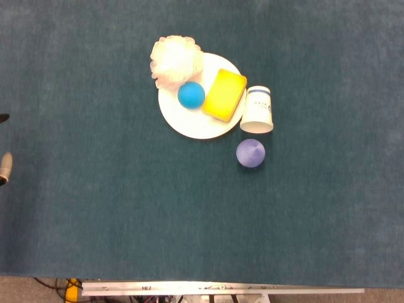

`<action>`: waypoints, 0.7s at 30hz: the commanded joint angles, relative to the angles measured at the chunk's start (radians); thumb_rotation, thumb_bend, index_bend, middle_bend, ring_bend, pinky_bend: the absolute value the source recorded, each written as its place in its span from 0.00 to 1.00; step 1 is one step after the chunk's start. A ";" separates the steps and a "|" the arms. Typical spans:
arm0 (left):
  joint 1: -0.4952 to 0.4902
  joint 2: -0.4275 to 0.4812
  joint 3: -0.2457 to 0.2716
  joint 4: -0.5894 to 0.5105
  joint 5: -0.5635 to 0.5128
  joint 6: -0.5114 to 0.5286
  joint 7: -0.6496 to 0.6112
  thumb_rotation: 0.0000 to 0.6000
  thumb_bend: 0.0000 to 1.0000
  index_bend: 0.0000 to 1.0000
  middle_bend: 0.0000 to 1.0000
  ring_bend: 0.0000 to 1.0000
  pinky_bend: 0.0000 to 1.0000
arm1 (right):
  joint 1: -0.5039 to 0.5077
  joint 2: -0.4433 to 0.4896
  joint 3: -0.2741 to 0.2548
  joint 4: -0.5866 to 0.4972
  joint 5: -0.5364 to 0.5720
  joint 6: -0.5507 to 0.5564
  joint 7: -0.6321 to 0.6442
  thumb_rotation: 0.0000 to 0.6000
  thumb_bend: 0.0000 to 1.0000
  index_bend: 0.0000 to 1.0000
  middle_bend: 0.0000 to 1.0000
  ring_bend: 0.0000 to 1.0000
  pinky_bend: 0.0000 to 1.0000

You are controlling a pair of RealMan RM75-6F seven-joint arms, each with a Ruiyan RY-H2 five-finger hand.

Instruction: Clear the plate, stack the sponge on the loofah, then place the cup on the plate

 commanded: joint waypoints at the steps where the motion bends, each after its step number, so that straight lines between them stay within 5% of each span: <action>1: 0.000 0.000 0.001 0.000 0.001 0.000 0.000 1.00 0.41 0.19 0.25 0.21 0.11 | 0.000 0.000 -0.001 0.000 0.000 -0.001 0.000 1.00 0.10 0.40 0.44 0.34 0.32; 21: 0.001 0.017 0.000 -0.005 0.010 0.007 -0.005 1.00 0.41 0.19 0.25 0.21 0.11 | 0.087 0.076 -0.014 -0.097 -0.125 -0.079 0.011 1.00 0.10 0.40 0.44 0.34 0.32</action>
